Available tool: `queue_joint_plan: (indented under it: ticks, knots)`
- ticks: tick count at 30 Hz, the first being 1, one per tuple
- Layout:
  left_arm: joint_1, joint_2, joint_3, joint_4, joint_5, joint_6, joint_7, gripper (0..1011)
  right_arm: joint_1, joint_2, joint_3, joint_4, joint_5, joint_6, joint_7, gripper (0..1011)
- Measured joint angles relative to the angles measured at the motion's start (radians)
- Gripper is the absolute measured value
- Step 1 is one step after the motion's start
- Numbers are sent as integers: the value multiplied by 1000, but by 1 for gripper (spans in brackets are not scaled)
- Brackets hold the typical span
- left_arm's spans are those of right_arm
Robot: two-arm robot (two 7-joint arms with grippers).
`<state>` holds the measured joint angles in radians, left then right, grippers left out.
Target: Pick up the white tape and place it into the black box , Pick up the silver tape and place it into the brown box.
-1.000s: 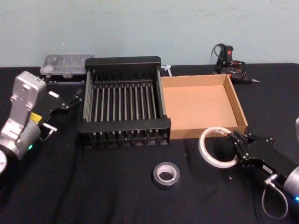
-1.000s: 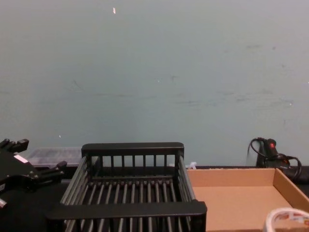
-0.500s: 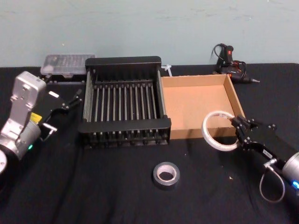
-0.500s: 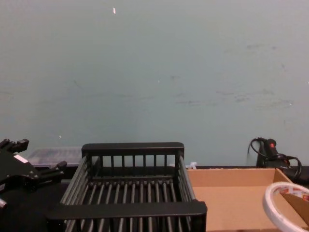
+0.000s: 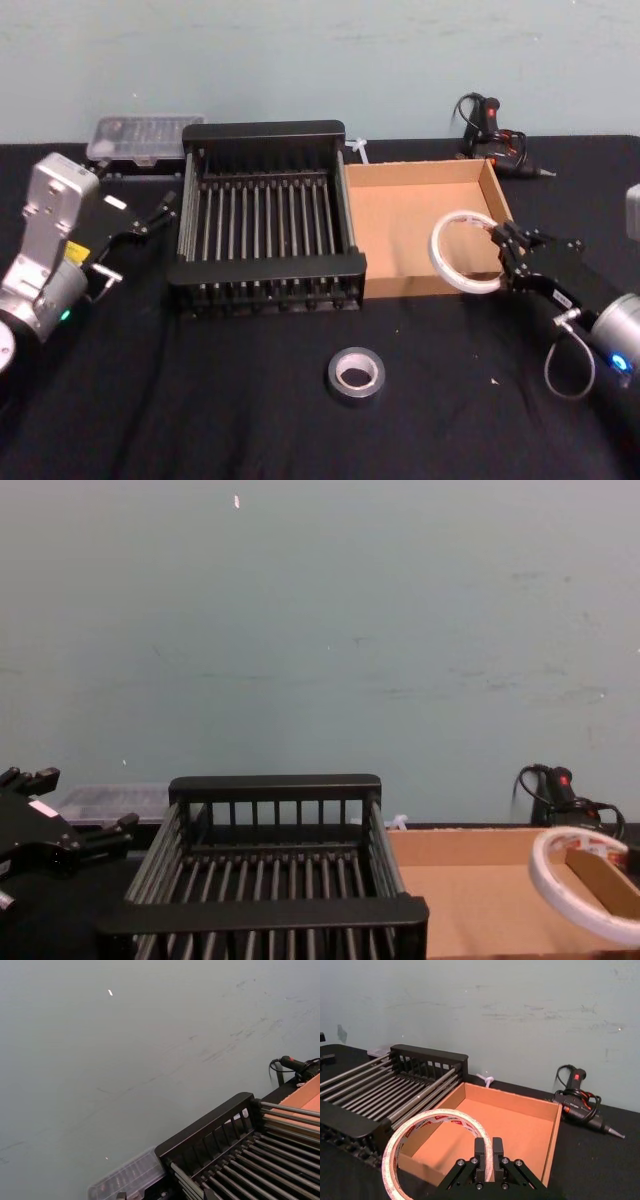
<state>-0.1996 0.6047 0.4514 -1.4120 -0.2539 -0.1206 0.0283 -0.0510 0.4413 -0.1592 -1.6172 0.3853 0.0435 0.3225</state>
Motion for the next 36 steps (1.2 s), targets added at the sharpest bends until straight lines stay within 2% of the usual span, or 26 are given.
queue_joint_plan:
  ticks: [13,22,30,36]
  knots:
    - [0,0,0,0,0,0,0,1001,89,-29,-29,60,-25,11,-3,98]
    - [0,0,0,0,0,0,0,1001,163,-62,-78,112,-62,18,-1,98]
    - [0,0,0,0,0,0,0,1001,204,-83,-112,140,-96,18,1,98]
    - [0,0,0,0,0,0,0,1001,249,-111,-140,170,-119,16,4,97]
